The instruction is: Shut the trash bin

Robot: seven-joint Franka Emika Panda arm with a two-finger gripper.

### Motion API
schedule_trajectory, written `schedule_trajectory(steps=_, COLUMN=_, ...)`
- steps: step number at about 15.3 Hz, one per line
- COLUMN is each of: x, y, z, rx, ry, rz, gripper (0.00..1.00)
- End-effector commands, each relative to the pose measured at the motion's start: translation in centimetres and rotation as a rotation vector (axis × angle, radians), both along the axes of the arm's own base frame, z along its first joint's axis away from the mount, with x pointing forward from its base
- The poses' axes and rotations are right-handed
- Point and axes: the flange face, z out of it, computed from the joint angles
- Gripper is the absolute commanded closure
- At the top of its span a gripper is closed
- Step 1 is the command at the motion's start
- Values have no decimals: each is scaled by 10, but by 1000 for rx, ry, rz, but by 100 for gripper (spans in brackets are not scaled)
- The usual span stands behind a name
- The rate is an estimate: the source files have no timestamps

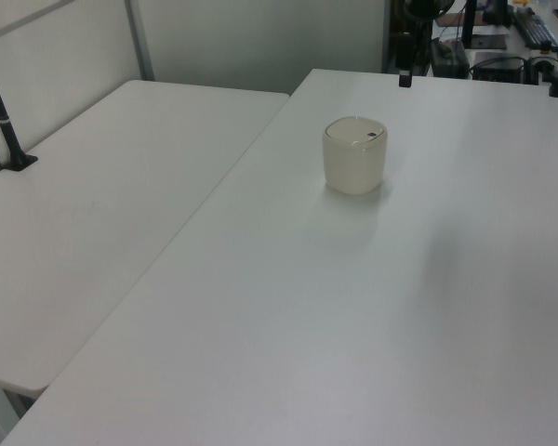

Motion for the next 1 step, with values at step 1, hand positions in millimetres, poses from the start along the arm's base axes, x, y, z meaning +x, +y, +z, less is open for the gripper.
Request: schedule_trajectory(steps=1, x=-9, y=-3, z=4, rx=6, ry=9, rz=8, gripper=0)
